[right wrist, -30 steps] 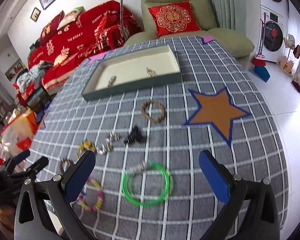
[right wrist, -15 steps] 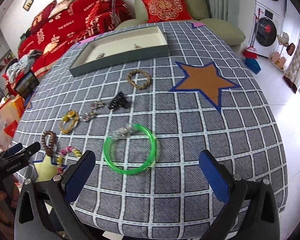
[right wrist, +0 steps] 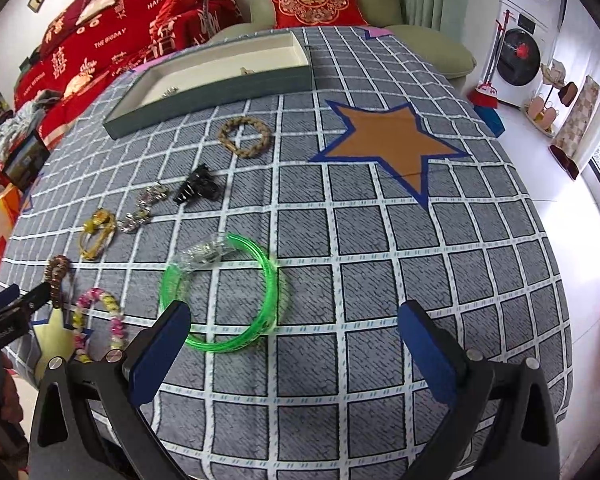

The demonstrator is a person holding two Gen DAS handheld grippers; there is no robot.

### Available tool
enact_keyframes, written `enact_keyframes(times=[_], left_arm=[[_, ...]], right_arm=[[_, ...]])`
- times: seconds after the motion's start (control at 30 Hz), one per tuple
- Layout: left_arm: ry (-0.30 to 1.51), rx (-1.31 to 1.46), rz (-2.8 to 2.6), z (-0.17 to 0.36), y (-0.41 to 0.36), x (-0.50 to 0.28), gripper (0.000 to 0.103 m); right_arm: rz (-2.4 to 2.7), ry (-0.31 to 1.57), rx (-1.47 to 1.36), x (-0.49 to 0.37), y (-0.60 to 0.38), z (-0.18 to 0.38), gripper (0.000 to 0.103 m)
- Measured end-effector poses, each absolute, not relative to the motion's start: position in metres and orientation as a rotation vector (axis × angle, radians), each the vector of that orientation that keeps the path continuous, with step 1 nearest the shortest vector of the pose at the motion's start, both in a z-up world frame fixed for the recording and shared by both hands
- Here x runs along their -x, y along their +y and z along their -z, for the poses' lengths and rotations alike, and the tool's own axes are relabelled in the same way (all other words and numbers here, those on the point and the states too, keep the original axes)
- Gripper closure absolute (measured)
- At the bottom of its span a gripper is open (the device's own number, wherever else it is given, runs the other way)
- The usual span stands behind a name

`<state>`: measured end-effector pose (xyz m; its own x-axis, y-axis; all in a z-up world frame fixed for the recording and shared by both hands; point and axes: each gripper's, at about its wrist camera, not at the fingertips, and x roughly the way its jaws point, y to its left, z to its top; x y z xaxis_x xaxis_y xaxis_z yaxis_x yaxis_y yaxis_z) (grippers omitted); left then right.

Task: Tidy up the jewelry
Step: 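Grasp the brown bead bracelet with left tool while right tool grasps the green bangle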

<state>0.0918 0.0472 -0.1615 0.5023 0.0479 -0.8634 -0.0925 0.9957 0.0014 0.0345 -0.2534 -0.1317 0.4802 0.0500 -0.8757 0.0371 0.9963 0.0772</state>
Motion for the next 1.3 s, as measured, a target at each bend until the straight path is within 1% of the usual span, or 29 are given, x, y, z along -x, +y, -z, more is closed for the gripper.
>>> enact_keyframes(times=[0.33, 0.37, 0.43, 0.6, 0.63, 0.77, 0.83, 0.9, 1.0, 1.03, 1.07, 1.1, 1.13, 1.17, 1.23, 1.27, 1.3], left_arm=[[1.049, -0.023, -0.057, 0.167, 0.030, -0.090, 0.000], [1.043, -0.019, -0.042, 0.166, 0.029, -0.089, 0.005], [1.045, -0.028, -0.037, 0.165, 0.026, -0.088, 0.005], [1.037, -0.030, -0.008, 0.162, 0.021, -0.087, 0.020], [1.036, -0.029, 0.001, 0.161, 0.019, -0.086, 0.022], [1.035, -0.026, 0.031, 0.159, 0.014, -0.085, 0.038], [1.033, -0.034, 0.039, 0.159, 0.011, -0.084, 0.042], [1.031, -0.038, 0.055, 0.158, 0.008, -0.083, 0.053], [1.029, -0.047, 0.057, 0.157, 0.005, -0.082, 0.055], [1.028, -0.044, 0.057, 0.157, 0.005, -0.082, 0.055], [1.029, -0.040, 0.057, 0.157, 0.006, -0.082, 0.055], [1.029, -0.037, 0.058, 0.157, 0.006, -0.082, 0.057], [1.027, -0.036, 0.059, 0.157, 0.006, -0.081, 0.061], [1.026, -0.036, 0.060, 0.157, 0.007, -0.081, 0.071], [1.027, -0.025, 0.073, 0.156, 0.008, -0.081, 0.072], [1.024, -0.018, 0.085, 0.156, 0.008, -0.080, 0.080], [1.019, -0.014, 0.094, 0.155, 0.008, -0.079, 0.080]], right_arm=[[-0.005, 1.102, -0.043, -0.042, -0.243, 0.148, 0.000], [-0.007, 1.102, -0.037, -0.042, -0.242, 0.149, 0.001], [-0.018, 1.109, -0.037, -0.043, -0.239, 0.151, 0.004], [-0.033, 1.092, 0.022, -0.042, -0.229, 0.150, 0.012], [-0.038, 1.089, 0.025, -0.042, -0.227, 0.149, 0.015], [-0.059, 1.080, 0.035, -0.041, -0.222, 0.147, 0.028], [-0.069, 1.081, 0.038, -0.040, -0.220, 0.146, 0.032], [-0.074, 1.081, 0.041, -0.040, -0.218, 0.145, 0.034], [-0.080, 1.081, 0.044, -0.040, -0.216, 0.144, 0.040], [-0.084, 1.081, 0.045, -0.040, -0.215, 0.144, 0.043], [-0.087, 1.082, 0.047, -0.040, -0.214, 0.143, 0.049], [-0.089, 1.082, 0.048, -0.040, -0.213, 0.143, 0.051], [-0.091, 1.083, 0.049, -0.040, -0.213, 0.142, 0.056], [-0.093, 1.084, 0.048, -0.039, -0.212, 0.142, 0.059], [-0.094, 1.087, 0.048, -0.039, -0.212, 0.142, 0.063], [-0.091, 1.086, 0.049, -0.039, -0.212, 0.142, 0.068], [-0.088, 1.085, 0.049, -0.039, -0.213, 0.141, 0.071]])
